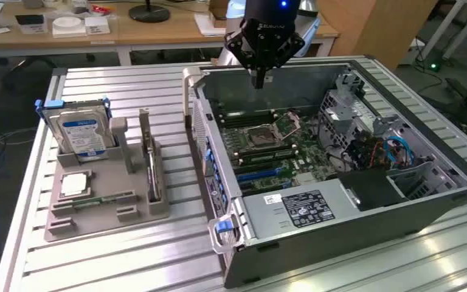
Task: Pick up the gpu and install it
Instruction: 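Reach for the gpu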
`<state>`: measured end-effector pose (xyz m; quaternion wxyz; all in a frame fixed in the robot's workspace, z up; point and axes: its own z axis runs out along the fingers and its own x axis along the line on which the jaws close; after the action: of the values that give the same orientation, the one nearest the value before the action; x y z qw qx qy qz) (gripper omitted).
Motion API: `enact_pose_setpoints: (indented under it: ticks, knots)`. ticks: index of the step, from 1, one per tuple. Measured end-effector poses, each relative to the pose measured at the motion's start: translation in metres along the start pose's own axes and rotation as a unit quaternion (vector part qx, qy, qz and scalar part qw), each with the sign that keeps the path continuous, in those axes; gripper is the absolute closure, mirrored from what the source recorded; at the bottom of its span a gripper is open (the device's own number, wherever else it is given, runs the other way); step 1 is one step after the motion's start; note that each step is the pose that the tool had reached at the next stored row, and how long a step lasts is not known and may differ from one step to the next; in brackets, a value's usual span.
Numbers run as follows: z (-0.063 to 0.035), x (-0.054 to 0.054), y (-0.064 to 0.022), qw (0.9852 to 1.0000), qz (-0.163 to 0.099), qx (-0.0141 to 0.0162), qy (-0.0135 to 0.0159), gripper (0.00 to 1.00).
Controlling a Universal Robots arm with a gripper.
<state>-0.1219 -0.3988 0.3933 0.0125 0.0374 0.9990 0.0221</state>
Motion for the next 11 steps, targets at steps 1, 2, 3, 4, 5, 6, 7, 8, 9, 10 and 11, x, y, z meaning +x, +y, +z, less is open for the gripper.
enact_pose_setpoints:
  ticks: [1, 2, 3, 4, 5, 6, 7, 8, 9, 10, 11]
  knots:
    - [0.0000, 0.0000, 0.0000, 1.0000, 0.000, 0.0000, 0.0000, 0.89]
    - [0.0000, 0.0000, 0.0000, 1.0000, 0.000, 0.0000, 0.0000, 0.89]
    - [0.0000, 0.0001, 0.0000, 1.0000, 0.000, 0.0000, 0.0000, 0.89]
    - [0.0001, 0.0003, 0.0000, 1.0000, 0.000, 0.0000, -0.0001, 0.89]
    - [0.0001, 0.0005, 0.0000, 1.0000, 0.000, 0.0000, -0.0001, 0.89]
    - [0.0000, 0.0007, 0.0000, 1.0000, 0.000, 0.0000, 0.0000, 0.89]
    - [0.0000, 0.0011, -0.0001, 1.0000, 0.000, 0.0000, 0.0000, 0.89]
    - [0.0000, 0.0015, -0.0001, 1.0000, 0.000, -0.0001, 0.0000, 0.89]
    - [0.0000, 0.0022, -0.0002, 1.0000, 0.000, -0.0001, 0.0000, 0.89]
    - [-0.0001, 0.0029, -0.0002, 1.0000, 0.000, 0.0000, 0.0000, 0.89]
    - [-0.0001, 0.0037, -0.0003, 1.0000, 0.000, 0.0000, 0.0000, 0.89]
